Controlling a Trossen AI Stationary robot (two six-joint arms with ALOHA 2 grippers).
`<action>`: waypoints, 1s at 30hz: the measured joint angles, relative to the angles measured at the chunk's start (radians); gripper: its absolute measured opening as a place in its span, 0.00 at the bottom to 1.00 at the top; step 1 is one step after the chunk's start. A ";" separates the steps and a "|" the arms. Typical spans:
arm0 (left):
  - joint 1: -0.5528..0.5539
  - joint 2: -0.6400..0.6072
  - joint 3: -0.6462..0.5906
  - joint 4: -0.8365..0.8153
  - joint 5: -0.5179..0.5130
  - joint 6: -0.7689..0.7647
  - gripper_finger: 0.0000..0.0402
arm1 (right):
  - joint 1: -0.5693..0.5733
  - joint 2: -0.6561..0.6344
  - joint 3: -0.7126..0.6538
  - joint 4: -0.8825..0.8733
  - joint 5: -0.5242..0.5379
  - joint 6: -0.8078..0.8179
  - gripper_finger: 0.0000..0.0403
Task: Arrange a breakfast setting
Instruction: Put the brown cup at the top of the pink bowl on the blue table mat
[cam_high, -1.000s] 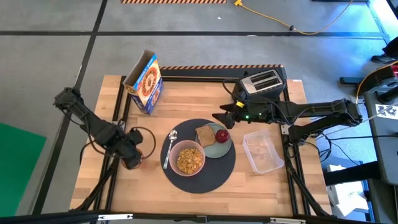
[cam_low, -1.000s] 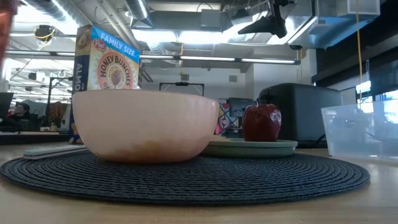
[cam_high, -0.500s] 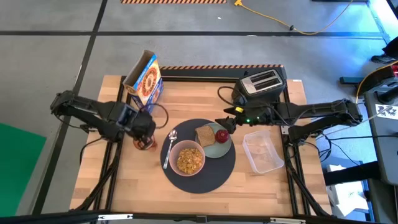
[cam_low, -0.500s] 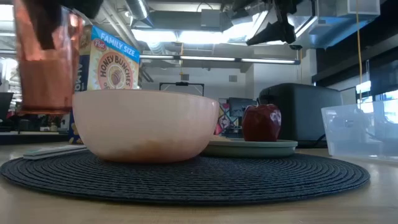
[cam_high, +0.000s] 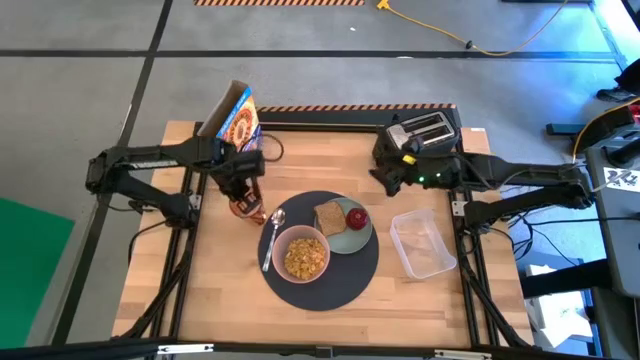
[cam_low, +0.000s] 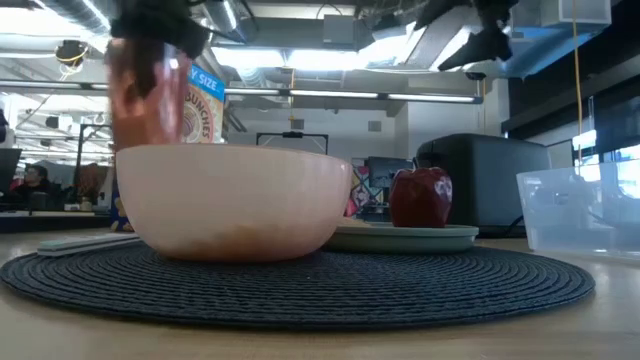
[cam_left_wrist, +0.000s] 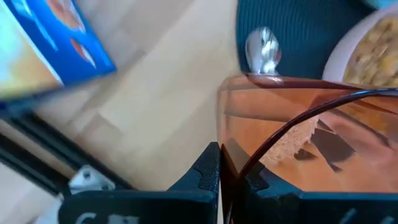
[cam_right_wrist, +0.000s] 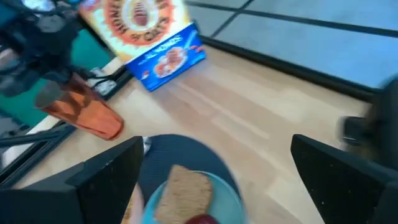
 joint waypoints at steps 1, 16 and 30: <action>0.019 0.014 0.022 0.001 -0.007 0.024 0.01 | -0.004 -0.015 0.000 -0.019 0.010 0.004 0.99; 0.186 0.378 0.360 0.026 -0.085 0.374 0.01 | -0.002 -0.074 0.000 -0.133 0.028 0.092 0.99; 0.105 0.509 0.405 0.146 -0.011 0.398 0.01 | -0.002 -0.074 0.000 -0.207 0.023 0.136 0.99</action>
